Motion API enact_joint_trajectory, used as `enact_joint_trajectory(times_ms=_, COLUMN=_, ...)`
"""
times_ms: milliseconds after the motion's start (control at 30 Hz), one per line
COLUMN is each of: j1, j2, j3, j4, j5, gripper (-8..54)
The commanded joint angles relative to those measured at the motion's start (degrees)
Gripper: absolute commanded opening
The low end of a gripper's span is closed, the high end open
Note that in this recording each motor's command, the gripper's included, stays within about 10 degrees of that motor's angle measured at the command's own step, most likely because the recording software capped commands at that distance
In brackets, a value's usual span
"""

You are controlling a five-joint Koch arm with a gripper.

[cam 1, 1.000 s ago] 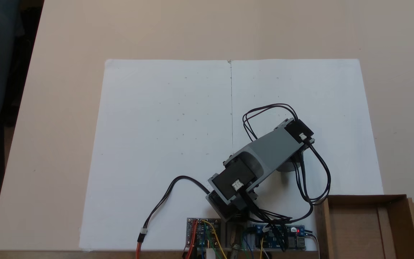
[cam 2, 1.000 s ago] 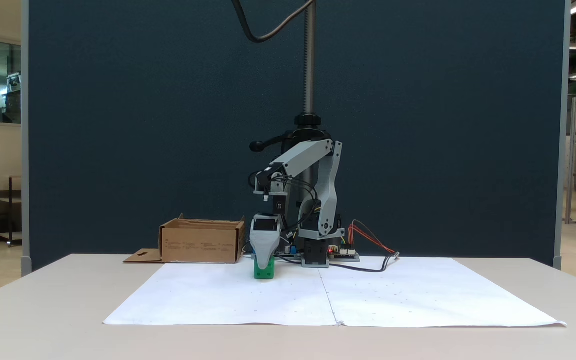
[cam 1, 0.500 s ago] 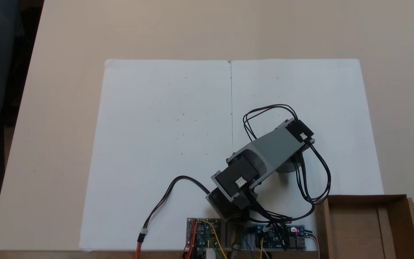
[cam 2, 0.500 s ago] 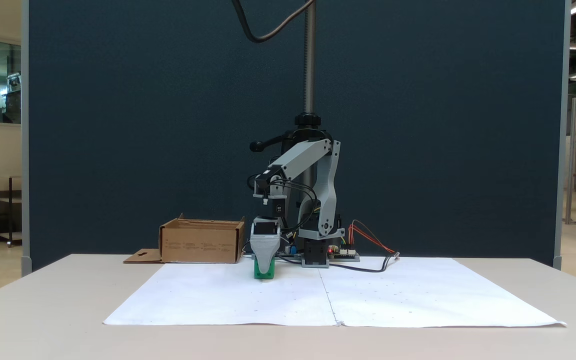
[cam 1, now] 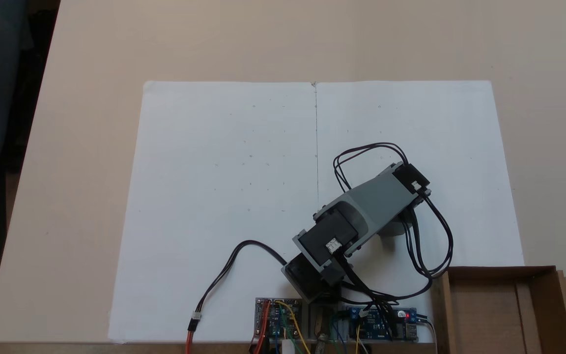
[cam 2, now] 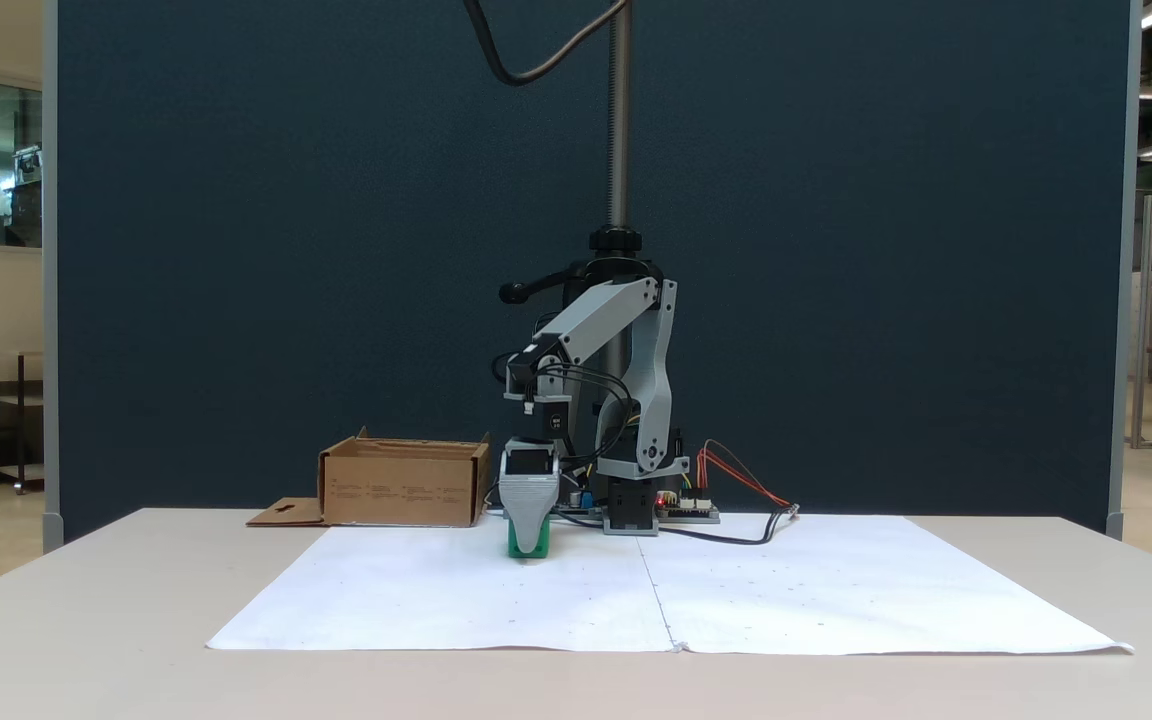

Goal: Grasp a green dice and put it in the bin.

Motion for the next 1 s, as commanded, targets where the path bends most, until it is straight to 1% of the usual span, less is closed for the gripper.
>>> enact_joint_trajectory(times_ms=0, j1=1.0, j2=0.4, j3=-0.7, j4=-1.9, j5=1.8, gripper=41.3)
enact_joint_trajectory(times_ms=433, j1=1.8, j2=-1.4, j3=-0.7, j4=-3.8, j5=1.8, gripper=41.0)
enact_joint_trajectory(times_ms=533, j1=2.0, j2=-1.5, j3=-0.7, j4=-4.0, j5=1.8, gripper=36.2)
enact_joint_trajectory(times_ms=600, j1=2.4, j2=-1.5, j3=-0.7, j4=-4.2, j5=1.9, gripper=30.9)
enact_joint_trajectory(times_ms=667, j1=2.6, j2=-1.5, j3=-0.7, j4=-4.7, j5=1.9, gripper=27.4)
enact_joint_trajectory(times_ms=733, j1=2.8, j2=-1.5, j3=-0.7, j4=-5.0, j5=2.0, gripper=21.5)
enact_joint_trajectory(times_ms=800, j1=3.2, j2=-1.5, j3=-0.6, j4=-4.9, j5=2.0, gripper=13.2)
enact_joint_trajectory(times_ms=833, j1=3.2, j2=-1.5, j3=-0.6, j4=-5.0, j5=2.2, gripper=11.7)
enact_joint_trajectory(times_ms=967, j1=3.2, j2=-1.5, j3=-0.2, j4=-4.3, j5=3.8, gripper=11.7)
